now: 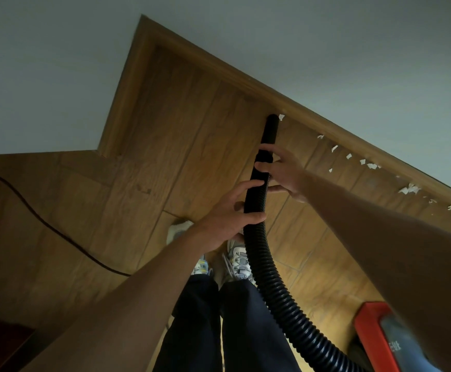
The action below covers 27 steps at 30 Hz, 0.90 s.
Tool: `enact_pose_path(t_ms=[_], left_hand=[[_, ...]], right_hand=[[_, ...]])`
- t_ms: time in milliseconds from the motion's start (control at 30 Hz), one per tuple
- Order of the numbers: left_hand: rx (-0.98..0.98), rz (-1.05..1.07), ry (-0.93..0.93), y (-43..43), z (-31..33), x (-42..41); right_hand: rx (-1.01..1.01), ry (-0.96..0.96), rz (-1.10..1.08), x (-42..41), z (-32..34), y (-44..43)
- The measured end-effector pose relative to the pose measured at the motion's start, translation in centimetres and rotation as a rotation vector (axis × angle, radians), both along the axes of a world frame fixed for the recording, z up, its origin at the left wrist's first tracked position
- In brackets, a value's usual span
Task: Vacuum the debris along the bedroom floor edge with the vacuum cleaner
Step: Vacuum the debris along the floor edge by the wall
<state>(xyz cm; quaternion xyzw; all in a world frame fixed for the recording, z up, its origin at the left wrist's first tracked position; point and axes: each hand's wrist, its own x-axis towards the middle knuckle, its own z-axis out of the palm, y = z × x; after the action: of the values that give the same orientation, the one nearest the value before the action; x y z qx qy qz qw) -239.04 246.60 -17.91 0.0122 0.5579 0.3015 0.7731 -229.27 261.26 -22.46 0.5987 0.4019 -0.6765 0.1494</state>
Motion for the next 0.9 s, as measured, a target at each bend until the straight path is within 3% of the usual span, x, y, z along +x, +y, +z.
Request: enact_pose_path(t_ms=[900], left_hand=[[-0.032, -0.140, -0.028, -3.0, 1.1, 1.3]], right_hand=[[-0.077, -0.064, -0.151, 3.6, 0.9, -4.8]])
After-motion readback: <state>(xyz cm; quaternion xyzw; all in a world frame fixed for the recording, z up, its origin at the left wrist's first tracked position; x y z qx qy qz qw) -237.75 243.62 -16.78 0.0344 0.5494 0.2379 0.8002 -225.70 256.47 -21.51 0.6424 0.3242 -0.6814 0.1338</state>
